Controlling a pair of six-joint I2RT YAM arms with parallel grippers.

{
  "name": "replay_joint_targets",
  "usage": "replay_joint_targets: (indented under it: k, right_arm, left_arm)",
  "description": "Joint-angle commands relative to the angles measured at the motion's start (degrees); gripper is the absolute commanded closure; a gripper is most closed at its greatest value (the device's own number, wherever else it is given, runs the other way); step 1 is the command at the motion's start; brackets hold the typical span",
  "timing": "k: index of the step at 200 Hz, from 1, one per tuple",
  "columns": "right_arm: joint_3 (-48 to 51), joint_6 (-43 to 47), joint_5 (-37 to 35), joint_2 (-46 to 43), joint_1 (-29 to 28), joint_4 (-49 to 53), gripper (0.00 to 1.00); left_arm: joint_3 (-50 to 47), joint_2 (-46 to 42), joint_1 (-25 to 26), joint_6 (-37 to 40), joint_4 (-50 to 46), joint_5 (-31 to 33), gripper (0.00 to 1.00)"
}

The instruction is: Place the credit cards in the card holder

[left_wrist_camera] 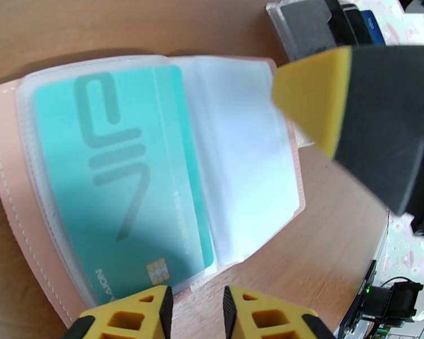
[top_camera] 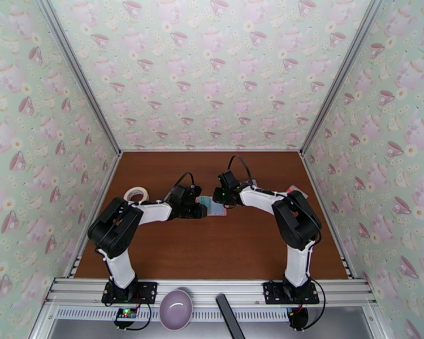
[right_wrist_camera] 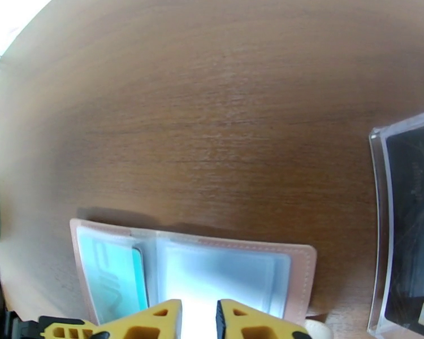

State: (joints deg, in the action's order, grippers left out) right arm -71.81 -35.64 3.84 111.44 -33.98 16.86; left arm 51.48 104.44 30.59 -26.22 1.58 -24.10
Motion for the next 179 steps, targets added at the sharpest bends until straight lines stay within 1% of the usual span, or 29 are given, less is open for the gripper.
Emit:
replay_joint_targets:
  k: [1,24,50,73,109,120,130,179]
  right_arm:
    - [-2.1,1.3,-0.2,1.9,0.2,2.6,0.77]
    - [-2.3,1.3,-0.8,2.7,0.1,3.1,0.77]
    - [-2.4,1.3,-1.2,3.4,0.2,3.5,0.77]
    - [-2.2,0.4,1.4,4.4,0.2,1.9,0.77]
    - [-0.8,-2.1,5.5,5.5,0.2,-2.0,0.78]
    - [-0.3,-2.6,6.1,5.4,0.2,-2.9,0.78]
    - [0.0,-3.0,6.6,5.2,0.2,-3.5,0.78]
    - [0.7,-4.3,8.3,5.1,0.2,-5.1,0.78]
  left_arm:
    - [-0.7,-0.1,0.2,-0.5,0.0,2.8,0.69]
    - [-0.6,-0.1,0.0,-0.3,-1.7,4.3,0.69]
    - [-0.6,-0.1,-0.3,-0.4,-1.8,3.8,0.69]
    - [-0.3,0.1,0.2,-0.5,-1.6,2.2,0.69]
    - [0.7,-2.0,1.1,-0.4,-2.5,2.2,0.68]
    - [1.1,-2.8,1.1,-0.3,-2.9,2.4,0.64]
    - [1.3,-3.5,1.3,-0.1,-3.1,2.6,0.63]
    - [2.1,-3.6,1.3,0.6,-1.9,3.3,0.64]
